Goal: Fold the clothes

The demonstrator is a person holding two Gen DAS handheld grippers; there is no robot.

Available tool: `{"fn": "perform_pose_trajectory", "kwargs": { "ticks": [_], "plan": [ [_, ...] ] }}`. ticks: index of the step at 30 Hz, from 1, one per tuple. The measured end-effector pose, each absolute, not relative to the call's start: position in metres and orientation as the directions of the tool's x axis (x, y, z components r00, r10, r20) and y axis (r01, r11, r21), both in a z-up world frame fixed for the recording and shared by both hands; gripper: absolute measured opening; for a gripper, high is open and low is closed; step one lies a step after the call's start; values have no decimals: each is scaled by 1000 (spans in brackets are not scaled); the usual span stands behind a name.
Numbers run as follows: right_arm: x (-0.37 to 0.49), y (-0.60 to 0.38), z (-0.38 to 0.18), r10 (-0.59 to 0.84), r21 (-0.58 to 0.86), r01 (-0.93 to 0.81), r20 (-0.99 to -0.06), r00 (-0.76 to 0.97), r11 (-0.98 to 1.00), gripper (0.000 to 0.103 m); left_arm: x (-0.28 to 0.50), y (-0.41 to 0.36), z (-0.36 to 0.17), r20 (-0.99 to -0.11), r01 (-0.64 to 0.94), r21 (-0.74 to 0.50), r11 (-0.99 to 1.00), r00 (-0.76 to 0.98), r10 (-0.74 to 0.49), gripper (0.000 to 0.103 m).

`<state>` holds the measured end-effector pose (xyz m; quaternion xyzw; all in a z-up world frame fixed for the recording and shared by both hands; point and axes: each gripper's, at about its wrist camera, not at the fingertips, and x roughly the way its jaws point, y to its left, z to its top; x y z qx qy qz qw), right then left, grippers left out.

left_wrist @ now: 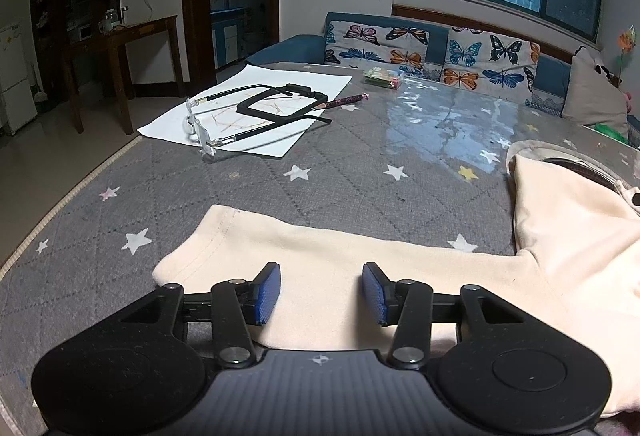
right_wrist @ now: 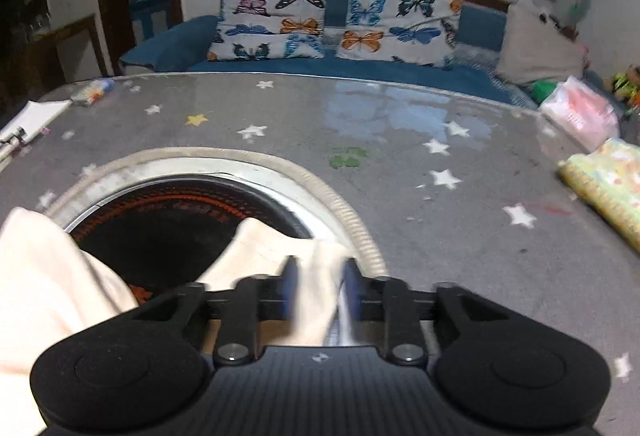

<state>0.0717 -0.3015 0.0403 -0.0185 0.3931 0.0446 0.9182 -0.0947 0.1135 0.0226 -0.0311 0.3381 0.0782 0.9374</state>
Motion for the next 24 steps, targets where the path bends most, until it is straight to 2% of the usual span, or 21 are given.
{"fn": "perform_pose_trajectory", "kwargs": {
  "ticks": [7,14,19,24],
  "plan": [
    [46,-313,67,26,-44,-77,-682,731,996,6,-95,112,24,-635,-165,6,986,761,131,51],
    [-12,-359,109,-156,-206,30,-632,759,978,6,-96,112,22,-626,-156,19,988,768,133,54],
    [-60,-382,116,-277,-329,74,-631,724,941,6,-97,113,22,-625,-143,27,989,770,128,54],
    [-106,-393,121,-311,-337,109,-635,707,935,6,-97,113,23,-629,-114,50,992,768,120,54]
  ]
}}
